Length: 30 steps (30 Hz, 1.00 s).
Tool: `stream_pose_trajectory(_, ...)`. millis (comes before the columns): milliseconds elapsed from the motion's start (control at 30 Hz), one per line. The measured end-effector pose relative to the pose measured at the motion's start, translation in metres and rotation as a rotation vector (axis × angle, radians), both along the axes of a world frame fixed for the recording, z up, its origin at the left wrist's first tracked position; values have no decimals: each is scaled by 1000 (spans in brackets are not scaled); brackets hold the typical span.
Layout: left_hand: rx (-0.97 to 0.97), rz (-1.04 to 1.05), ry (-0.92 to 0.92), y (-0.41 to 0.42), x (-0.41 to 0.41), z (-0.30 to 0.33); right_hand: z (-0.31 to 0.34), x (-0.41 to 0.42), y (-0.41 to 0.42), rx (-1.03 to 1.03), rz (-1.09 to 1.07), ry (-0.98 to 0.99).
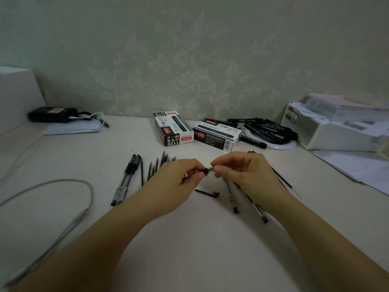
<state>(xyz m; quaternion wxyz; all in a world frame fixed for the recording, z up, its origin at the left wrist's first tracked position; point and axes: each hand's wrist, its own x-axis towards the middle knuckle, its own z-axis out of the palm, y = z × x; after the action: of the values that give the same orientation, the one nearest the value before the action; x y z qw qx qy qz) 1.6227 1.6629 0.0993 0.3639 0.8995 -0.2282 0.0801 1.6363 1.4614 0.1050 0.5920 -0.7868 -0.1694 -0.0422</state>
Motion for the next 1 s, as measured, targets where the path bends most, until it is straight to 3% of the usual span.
stream_pose_trajectory(200, 41, 17, -211, 0, 0, 2, 0, -1, 3, -19, 2, 15)
stream_pose_trajectory(433, 88, -5, -232, -4, 0, -1, -7, -3, 4, -352, -104, -163)
stream_pose_trajectory(733, 46, 11, -173, 0, 1, 1, -8, 4, 0, -279, 54, -131)
stream_pose_trajectory(1000, 29, -2, -168, -2, -1, 1, -6, 2, 0, -265, 48, -118)
